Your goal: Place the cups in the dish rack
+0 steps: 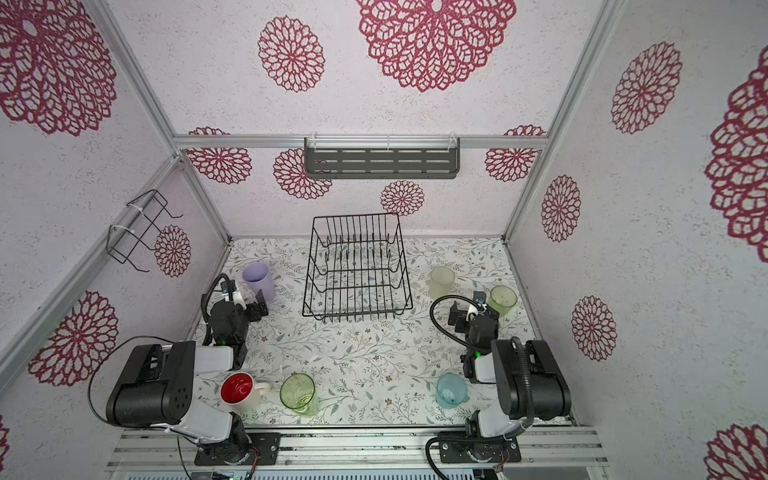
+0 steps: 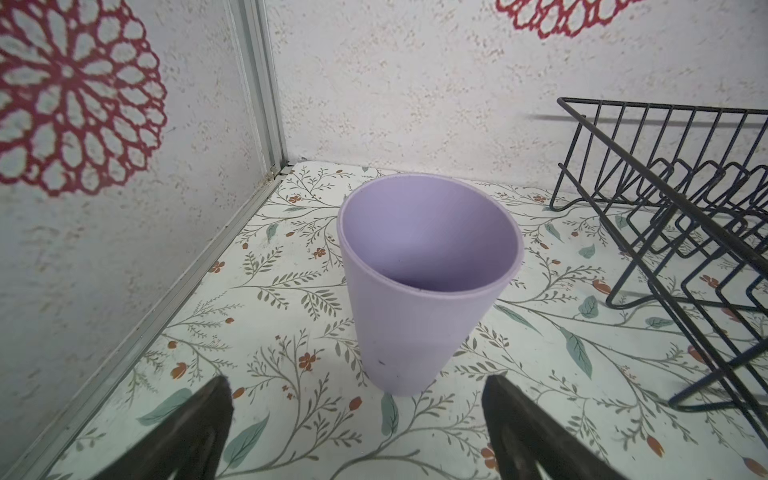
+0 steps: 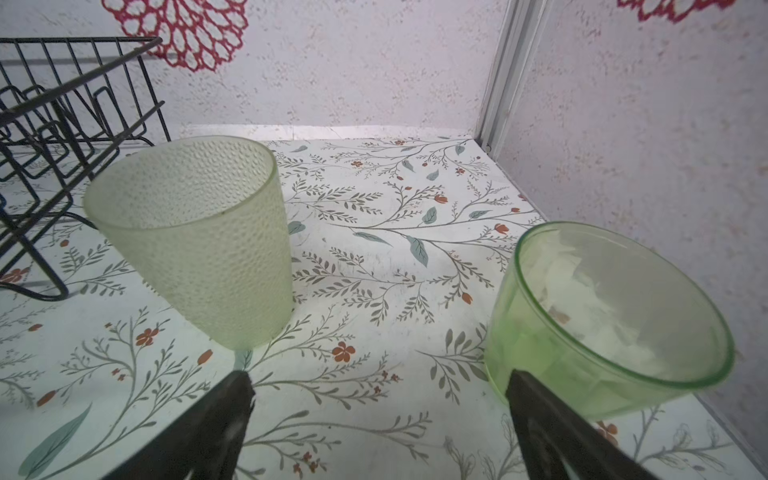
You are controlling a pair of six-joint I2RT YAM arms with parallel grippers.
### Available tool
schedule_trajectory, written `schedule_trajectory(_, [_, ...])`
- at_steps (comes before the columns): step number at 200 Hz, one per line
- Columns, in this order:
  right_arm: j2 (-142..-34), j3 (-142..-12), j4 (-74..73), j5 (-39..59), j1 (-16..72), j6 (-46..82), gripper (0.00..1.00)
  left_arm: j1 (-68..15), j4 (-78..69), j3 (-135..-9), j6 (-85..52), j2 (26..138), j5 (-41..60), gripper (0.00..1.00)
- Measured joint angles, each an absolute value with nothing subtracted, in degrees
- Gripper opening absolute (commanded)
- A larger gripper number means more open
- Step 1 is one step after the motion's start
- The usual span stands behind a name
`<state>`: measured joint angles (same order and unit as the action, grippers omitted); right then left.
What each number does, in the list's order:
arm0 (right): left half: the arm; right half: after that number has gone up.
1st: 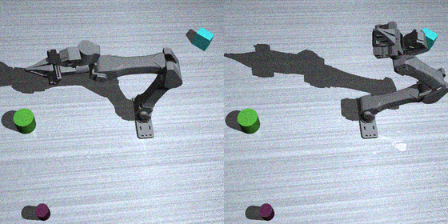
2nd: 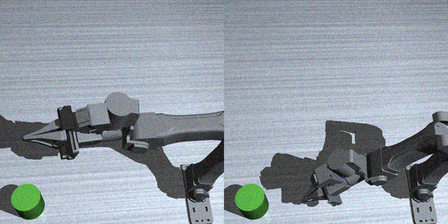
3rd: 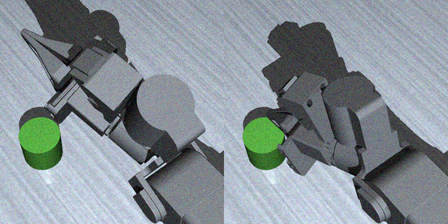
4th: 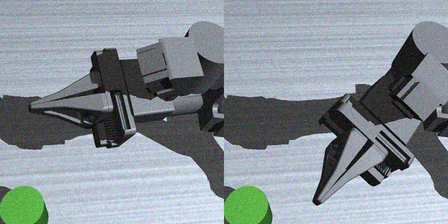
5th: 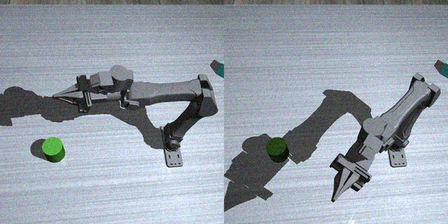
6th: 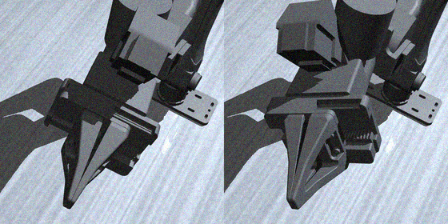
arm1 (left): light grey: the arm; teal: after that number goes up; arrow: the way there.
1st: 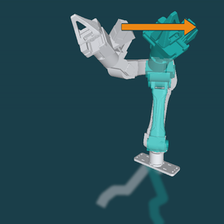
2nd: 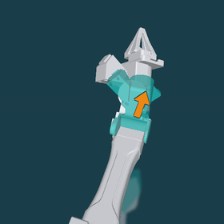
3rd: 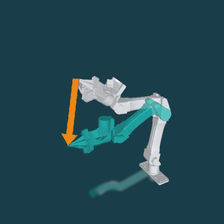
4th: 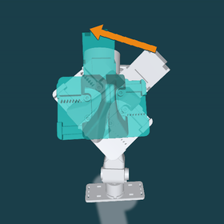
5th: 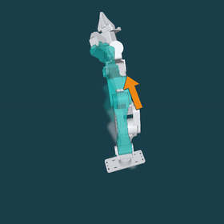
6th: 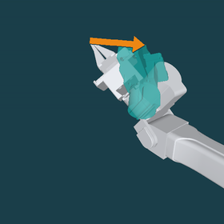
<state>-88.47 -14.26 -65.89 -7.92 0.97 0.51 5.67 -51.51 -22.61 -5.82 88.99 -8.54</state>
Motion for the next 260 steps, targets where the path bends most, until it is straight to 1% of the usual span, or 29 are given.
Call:
schedule_trajectory(144, [-88.47, -14.26, -65.89, -7.92, 0.97, 0.51, 0.99, 5.69, -51.48, -22.61, -5.82, 88.99, -8.38, 0.97])
schedule_trajectory(204, [-88.47, -14.26, -65.89, -7.92, 0.97, 0.51, 0.99, 7.94, -50.22, -23.62, -6.83, 88.99, -5.78, 0.97])
schedule_trajectory(260, [-88.47, -14.26, -65.87, -7.81, 0.84, 0.58, 0.99, 8.16, -49.8, -23.62, -7.2, 88.99, -4.64, 0.97])
